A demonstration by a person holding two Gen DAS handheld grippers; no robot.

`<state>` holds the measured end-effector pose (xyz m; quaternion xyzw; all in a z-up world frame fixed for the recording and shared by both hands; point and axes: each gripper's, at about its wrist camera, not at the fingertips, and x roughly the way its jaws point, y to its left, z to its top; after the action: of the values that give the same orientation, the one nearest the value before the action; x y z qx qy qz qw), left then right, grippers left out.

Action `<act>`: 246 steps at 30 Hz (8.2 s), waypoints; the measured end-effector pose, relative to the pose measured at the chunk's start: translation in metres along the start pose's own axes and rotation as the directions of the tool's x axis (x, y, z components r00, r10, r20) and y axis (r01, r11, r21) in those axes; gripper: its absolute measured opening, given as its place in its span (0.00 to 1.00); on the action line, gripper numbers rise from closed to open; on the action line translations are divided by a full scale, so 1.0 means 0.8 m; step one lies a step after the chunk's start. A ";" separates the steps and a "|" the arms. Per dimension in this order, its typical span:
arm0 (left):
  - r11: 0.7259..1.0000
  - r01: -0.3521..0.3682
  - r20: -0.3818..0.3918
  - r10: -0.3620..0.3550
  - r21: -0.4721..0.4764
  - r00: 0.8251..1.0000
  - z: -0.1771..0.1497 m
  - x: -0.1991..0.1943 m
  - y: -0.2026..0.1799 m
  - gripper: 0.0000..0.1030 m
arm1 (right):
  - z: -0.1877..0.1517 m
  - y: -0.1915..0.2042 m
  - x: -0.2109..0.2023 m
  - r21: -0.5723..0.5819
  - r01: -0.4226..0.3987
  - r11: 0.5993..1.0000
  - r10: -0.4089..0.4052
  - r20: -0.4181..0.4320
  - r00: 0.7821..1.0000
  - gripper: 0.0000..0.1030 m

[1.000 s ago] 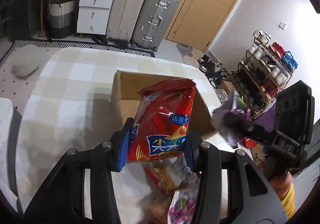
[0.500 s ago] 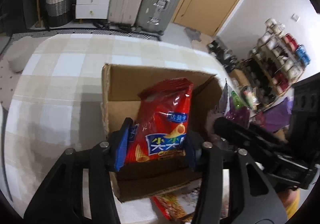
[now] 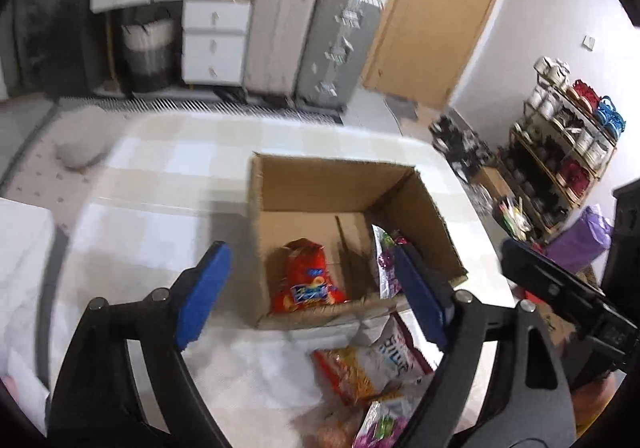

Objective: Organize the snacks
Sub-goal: 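Withdraw both tools from the box back toward the snack pile, then grasp the red wafer pack with the left tool while the right tool grasps the blue biscuit packet, then carry both packets over the SF box and release them inside, then withdraw both tools from the box back toward the remaining snacks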

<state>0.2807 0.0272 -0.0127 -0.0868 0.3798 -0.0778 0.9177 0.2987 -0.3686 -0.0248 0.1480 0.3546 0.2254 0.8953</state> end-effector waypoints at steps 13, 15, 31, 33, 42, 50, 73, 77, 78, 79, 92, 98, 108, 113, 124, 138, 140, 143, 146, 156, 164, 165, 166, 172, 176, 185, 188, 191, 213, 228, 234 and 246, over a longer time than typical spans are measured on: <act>0.991 -0.038 0.210 0.011 0.126 0.978 -0.089 -0.173 -0.032 0.99 | -0.090 0.051 -0.142 -0.012 -0.070 0.997 0.071 0.120 0.990 0.99; 0.987 -0.054 0.215 0.021 0.150 0.976 -0.105 -0.193 -0.036 0.99 | -0.103 0.057 -0.156 -0.014 -0.072 0.997 0.073 0.128 0.989 0.99; 0.980 -0.011 -0.034 0.019 0.201 0.999 -0.246 -0.180 0.012 0.99 | -0.231 0.089 -0.184 -0.166 0.010 0.986 -0.007 0.019 1.000 0.99; 0.979 -0.006 -0.074 0.021 0.203 0.997 -0.263 -0.163 0.016 0.99 | -0.252 0.085 -0.178 -0.172 0.020 0.985 -0.023 -0.014 1.000 0.99; 0.969 0.058 -0.192 -0.011 0.241 0.981 -0.296 -0.091 0.020 0.99 | -0.322 0.074 -0.134 -0.194 0.016 0.981 -0.049 -0.163 0.985 0.99; 0.963 0.085 -0.221 -0.027 0.254 0.975 -0.284 -0.066 0.013 0.93 | -0.350 0.079 -0.095 -0.250 0.000 0.968 -0.064 -0.247 0.967 0.99; 0.960 0.186 -0.284 -0.123 0.209 0.951 -0.274 -0.039 0.015 0.42 | -0.352 0.063 -0.072 -0.204 0.002 0.979 -0.062 -0.285 0.957 0.46; 0.963 0.184 -0.275 -0.126 0.196 0.953 -0.274 -0.044 0.019 0.42 | -0.350 0.068 -0.071 -0.208 0.005 0.978 -0.063 -0.271 0.960 0.42; 0.965 0.182 -0.271 -0.126 0.190 0.954 -0.275 -0.047 0.022 0.42 | -0.350 0.067 -0.071 -0.206 0.006 0.979 -0.062 -0.269 0.961 0.42; 0.966 0.181 -0.268 -0.127 0.185 0.955 -0.273 -0.048 0.023 0.42 | -0.348 0.067 -0.071 -0.204 0.009 0.979 -0.064 -0.264 0.962 0.42; 0.974 0.148 -0.209 -0.111 0.172 0.972 -0.260 -0.084 0.024 0.42 | -0.330 0.074 -0.105 -0.189 -0.039 0.981 0.003 -0.187 0.982 0.41; 0.974 0.085 -0.140 -0.056 0.211 0.989 -0.250 -0.116 0.014 0.42 | -0.305 0.068 -0.134 -0.156 -0.029 0.987 0.014 -0.095 0.995 0.41; 0.973 0.056 -0.057 -0.045 0.222 0.997 -0.215 -0.160 0.006 0.42 | -0.252 0.074 -0.177 -0.210 0.099 0.973 -0.087 0.066 0.994 0.41; 0.975 0.039 -0.005 -0.039 0.219 0.999 -0.190 -0.185 0.002 0.42 | -0.215 0.080 -0.193 -0.229 0.114 0.967 -0.085 0.132 0.988 0.41; 0.976 0.014 0.113 -0.040 0.219 0.993 -0.140 -0.245 -0.016 0.42 | -0.147 0.100 -0.214 -0.255 0.094 0.962 -0.043 0.195 0.980 0.41; 0.981 -0.005 0.173 -0.029 0.193 0.984 -0.084 -0.265 -0.031 0.42 | -0.058 0.106 -0.167 -0.191 0.019 0.981 0.015 0.177 0.984 0.41; 0.984 -0.007 0.172 -0.024 0.180 0.985 -0.079 -0.260 -0.028 0.42 | -0.047 0.103 -0.156 -0.186 0.017 0.982 0.016 0.172 0.985 0.41; 0.987 -0.006 0.161 -0.021 0.161 0.987 -0.069 -0.246 -0.023 0.42 | -0.038 0.101 -0.144 -0.181 0.012 0.983 0.018 0.162 0.987 0.41; 0.990 -0.007 0.138 -0.013 0.143 0.990 -0.063 -0.222 -0.017 0.42 | -0.025 0.096 -0.127 -0.167 0.000 0.986 0.025 0.150 0.988 0.41; 0.999 0.018 0.070 -0.021 0.048 0.997 -0.027 -0.123 0.015 0.42 | 0.013 0.061 -0.049 -0.099 -0.012 0.995 0.018 0.064 0.998 0.41; 0.998 0.047 0.001 -0.047 0.036 0.999 0.013 -0.036 0.018 0.42 | 0.033 0.039 0.012 -0.074 -0.007 0.997 0.007 0.008 1.000 0.41; 0.998 0.052 -0.008 -0.052 0.033 0.999 0.017 -0.026 0.019 0.42 | 0.033 0.036 0.020 -0.072 -0.006 0.997 0.006 -0.001 1.000 0.41; 0.998 0.055 -0.017 -0.054 0.032 0.998 0.018 -0.016 0.019 0.42 | 0.035 0.033 0.029 -0.072 -0.003 0.997 0.002 -0.011 1.000 0.41; 0.997 0.071 -0.059 -0.069 0.039 0.996 0.036 0.039 0.011 0.42 | 0.034 0.020 0.066 -0.085 0.013 0.996 -0.017 -0.040 0.999 0.41; 0.996 0.076 -0.091 -0.071 0.050 0.993 0.041 0.076 0.005 0.42 | 0.032 0.017 0.084 -0.100 0.016 0.995 -0.021 -0.051 0.998 0.41; 0.995 0.075 -0.150 -0.065 0.058 0.987 0.039 0.143 -0.006 0.43 | 0.022 0.005 0.124 -0.129 0.036 0.991 -0.048 -0.093 0.994 0.41; 0.995 0.074 -0.161 -0.062 0.069 0.985 0.038 0.161 -0.011 0.43 | 0.018 0.000 0.133 -0.136 0.045 0.990 -0.060 -0.104 0.993 0.41; 0.995 0.068 -0.171 -0.055 0.071 0.984 0.035 0.176 -0.009 0.43 | 0.017 -0.005 0.140 -0.127 0.042 0.991 -0.057 -0.114 0.992 0.41; 0.993 0.029 -0.200 -0.005 0.116 0.980 0.022 0.195 -0.035 0.52 | 0.007 0.001 0.128 -0.153 0.071 0.986 -0.089 -0.109 0.990 0.47; 0.992 0.038 -0.125 -0.023 0.119 0.992 0.022 0.109 -0.024 0.79 | 0.017 0.010 0.074 -0.140 0.095 0.986 -0.097 -0.002 0.995 0.64; 0.988 -0.008 -0.094 0.023 0.155 0.995 0.019 0.068 -0.033 0.82 | 0.015 0.021 0.047 -0.138 0.059 0.989 -0.055 0.032 0.998 0.78; 0.989 0.014 0.009 -0.016 0.148 1.000 0.004 -0.031 -0.036 0.99 | 0.001 0.038 -0.027 -0.123 0.070 0.990 -0.058 0.103 0.993 0.95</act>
<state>0.2637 0.0044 0.0130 -0.0216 0.3676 -0.1123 0.9229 0.2762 -0.3533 0.0005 0.0906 0.2994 0.2109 0.9261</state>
